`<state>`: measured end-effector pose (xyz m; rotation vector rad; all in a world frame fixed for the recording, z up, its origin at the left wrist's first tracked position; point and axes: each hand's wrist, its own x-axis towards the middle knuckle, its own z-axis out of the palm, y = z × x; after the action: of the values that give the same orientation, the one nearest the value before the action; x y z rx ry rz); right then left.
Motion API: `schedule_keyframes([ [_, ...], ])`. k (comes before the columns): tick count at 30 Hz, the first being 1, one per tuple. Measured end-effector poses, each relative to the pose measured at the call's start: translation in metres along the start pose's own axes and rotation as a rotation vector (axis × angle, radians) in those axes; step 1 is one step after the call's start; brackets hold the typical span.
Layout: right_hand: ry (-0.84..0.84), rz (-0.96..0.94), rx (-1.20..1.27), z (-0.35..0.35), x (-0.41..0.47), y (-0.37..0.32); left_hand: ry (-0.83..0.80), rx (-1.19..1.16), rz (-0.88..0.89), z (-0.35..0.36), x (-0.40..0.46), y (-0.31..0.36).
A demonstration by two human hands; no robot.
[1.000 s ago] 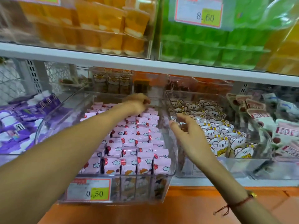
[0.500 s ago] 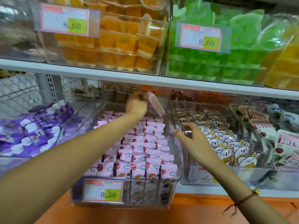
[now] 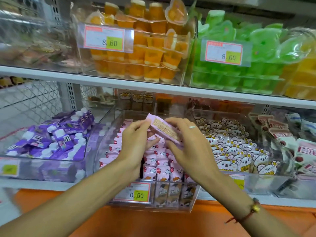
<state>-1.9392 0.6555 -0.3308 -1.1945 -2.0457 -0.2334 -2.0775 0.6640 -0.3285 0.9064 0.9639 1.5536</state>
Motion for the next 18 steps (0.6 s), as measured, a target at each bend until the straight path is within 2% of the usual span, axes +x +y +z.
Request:
schedule_keyframes([
  [2, 0.042, 0.046, 0.06, -0.002, -0.002, 0.004, -0.043, 0.017, -0.001, -0.004, 0.001, 0.001],
  [3, 0.032, 0.151, 0.2, -0.002, -0.002, 0.006, -0.073, 0.032, -0.002, -0.005, 0.002, 0.002],
  [6, -0.122, 0.643, 0.898, -0.005, 0.003, 0.005, -0.196, 0.068, -0.04, -0.009, 0.006, 0.003],
  [7, -0.176, 0.731, 1.034, -0.005, 0.003, 0.008, -0.244, 0.088, -0.053, -0.009, 0.007, 0.002],
  [9, -0.26, 0.741, 1.091, -0.005, 0.001, 0.012, -0.313, 0.15, -0.054, -0.012, 0.009, -0.001],
  [11, -0.292, 0.693, 1.1, -0.004, -0.002, 0.014, -0.316, 0.199, -0.021, -0.013, 0.011, -0.002],
  [14, -0.31, 0.671, 1.109, -0.003, -0.003, 0.015, -0.246, 0.126, 0.007, -0.014, 0.012, -0.003],
  [18, -0.234, 0.626, 1.083, -0.008, -0.001, 0.019, -0.117, 0.095, 0.035, -0.014, 0.015, -0.003],
])
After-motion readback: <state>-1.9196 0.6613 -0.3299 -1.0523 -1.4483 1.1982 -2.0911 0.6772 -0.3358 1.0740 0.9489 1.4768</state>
